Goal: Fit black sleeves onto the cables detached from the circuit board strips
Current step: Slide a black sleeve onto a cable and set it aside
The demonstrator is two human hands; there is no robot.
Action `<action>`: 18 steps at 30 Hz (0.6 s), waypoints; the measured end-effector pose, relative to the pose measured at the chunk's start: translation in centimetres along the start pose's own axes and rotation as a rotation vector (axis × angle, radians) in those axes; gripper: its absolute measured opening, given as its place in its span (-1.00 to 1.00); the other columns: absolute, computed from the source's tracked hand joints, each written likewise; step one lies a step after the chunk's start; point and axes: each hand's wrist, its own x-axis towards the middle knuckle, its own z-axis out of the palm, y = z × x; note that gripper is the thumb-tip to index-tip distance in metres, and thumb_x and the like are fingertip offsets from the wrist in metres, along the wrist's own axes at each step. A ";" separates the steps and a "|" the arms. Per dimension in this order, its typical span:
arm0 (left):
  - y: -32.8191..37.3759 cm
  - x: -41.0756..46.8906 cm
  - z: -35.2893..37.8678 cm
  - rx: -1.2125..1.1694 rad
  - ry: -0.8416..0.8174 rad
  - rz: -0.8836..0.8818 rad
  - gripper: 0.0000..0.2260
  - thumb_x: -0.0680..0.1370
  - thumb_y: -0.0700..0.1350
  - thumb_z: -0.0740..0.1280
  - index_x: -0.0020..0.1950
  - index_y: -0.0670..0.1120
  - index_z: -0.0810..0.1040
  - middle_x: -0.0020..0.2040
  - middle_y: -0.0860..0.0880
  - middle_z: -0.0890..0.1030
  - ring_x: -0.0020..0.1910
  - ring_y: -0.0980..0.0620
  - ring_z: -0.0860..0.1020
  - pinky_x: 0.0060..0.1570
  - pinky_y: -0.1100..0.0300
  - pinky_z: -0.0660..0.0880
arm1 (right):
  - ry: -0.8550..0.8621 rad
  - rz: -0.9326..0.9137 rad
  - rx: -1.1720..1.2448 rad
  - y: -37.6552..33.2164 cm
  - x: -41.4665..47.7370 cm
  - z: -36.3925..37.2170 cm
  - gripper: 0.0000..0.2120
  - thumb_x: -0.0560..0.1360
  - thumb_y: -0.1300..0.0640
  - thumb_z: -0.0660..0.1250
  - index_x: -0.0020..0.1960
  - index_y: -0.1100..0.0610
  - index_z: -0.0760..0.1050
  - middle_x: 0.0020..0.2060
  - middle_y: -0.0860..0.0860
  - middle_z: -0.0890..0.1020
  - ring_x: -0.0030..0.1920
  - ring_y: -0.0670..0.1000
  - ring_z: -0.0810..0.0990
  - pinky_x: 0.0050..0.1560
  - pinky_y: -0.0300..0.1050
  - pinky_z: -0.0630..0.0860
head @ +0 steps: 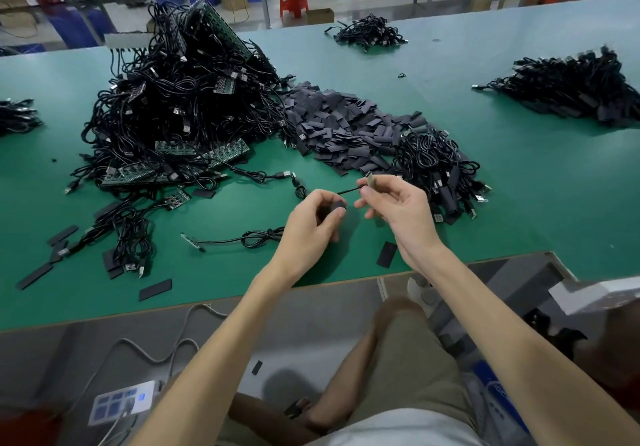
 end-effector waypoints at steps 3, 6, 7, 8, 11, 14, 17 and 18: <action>-0.4 0.1 0.0 0.110 0.013 0.025 -0.97 0.65 -0.21 0.33 0.06 -0.11 0.54 -0.24 0.10 0.56 -0.35 0.15 0.48 -0.24 0.34 0.40 | 0.041 0.020 0.025 0.0 0.1 -0.1 -0.86 0.67 0.28 0.26 0.06 0.20 0.60 -0.09 0.05 0.66 -0.17 0.00 0.69 -0.28 -0.18 0.53; -0.8 0.3 -0.4 0.151 0.105 0.033 -0.97 0.65 -0.18 0.34 0.07 -0.08 0.57 -0.14 0.09 0.58 -0.24 0.19 0.50 -0.15 0.31 0.39 | 0.056 0.050 0.095 -0.1 0.1 -0.1 -0.77 0.72 0.25 0.14 0.13 0.24 0.58 -0.05 0.10 0.64 -0.18 0.01 0.68 -0.28 -0.19 0.53; -0.9 0.4 -0.5 0.130 0.146 0.033 -0.97 0.65 -0.17 0.34 0.07 -0.07 0.57 -0.15 0.08 0.58 -0.24 0.18 0.50 -0.16 0.31 0.38 | 0.056 0.060 0.125 -0.3 0.1 -0.2 -0.75 0.73 0.25 0.12 0.15 0.24 0.57 -0.06 0.10 0.65 -0.18 0.02 0.68 -0.28 -0.19 0.53; -0.9 0.4 -0.6 0.098 0.186 0.034 -0.97 0.65 -0.17 0.33 0.06 -0.07 0.56 -0.19 0.07 0.58 -0.27 0.16 0.49 -0.18 0.30 0.39 | 0.053 0.070 0.150 -0.4 0.1 -0.3 -0.75 0.73 0.24 0.12 0.16 0.24 0.58 -0.07 0.10 0.66 -0.17 0.02 0.68 -0.27 -0.19 0.52; -0.8 0.3 -0.7 0.023 0.246 0.036 -0.93 0.67 -0.16 0.30 0.01 -0.06 0.55 -0.34 -0.03 0.56 -0.40 0.07 0.47 -0.27 0.18 0.42 | 0.027 0.101 0.177 -0.6 0.0 -0.4 -0.74 0.72 0.24 0.13 0.21 0.26 0.58 -0.13 0.10 0.68 -0.22 0.00 0.63 -0.31 -0.22 0.42; -0.7 0.2 -0.9 -0.076 0.224 0.032 -0.87 0.69 -0.18 0.27 0.04 -0.12 0.60 -0.27 -0.02 0.59 -0.43 -0.01 0.47 -0.30 0.10 0.43 | 0.002 0.129 0.144 -0.7 0.0 -0.4 -0.72 0.71 0.22 0.14 0.23 0.24 0.60 -0.22 0.04 0.64 -0.29 -0.06 0.53 -0.32 -0.21 0.30; -0.8 0.1 -1.0 -0.112 0.206 0.041 -0.82 0.70 -0.20 0.22 0.13 -0.13 0.63 -0.23 -0.02 0.58 -0.44 0.01 0.45 -0.33 0.16 0.39 | -0.007 0.154 0.100 -0.6 0.0 -0.4 -0.70 0.71 0.19 0.12 0.21 0.17 0.62 -0.33 -0.05 0.52 -0.33 -0.11 0.40 -0.32 -0.22 0.25; -0.8 0.1 -1.0 -0.115 0.191 0.040 -0.81 0.71 -0.22 0.21 0.17 -0.13 0.62 -0.21 -0.03 0.57 -0.44 0.03 0.44 -0.34 0.20 0.39 | -0.010 0.149 0.065 -0.6 0.0 -0.4 -0.70 0.71 0.18 0.12 0.20 0.16 0.62 -0.35 -0.07 0.49 -0.35 -0.12 0.36 -0.34 -0.24 0.24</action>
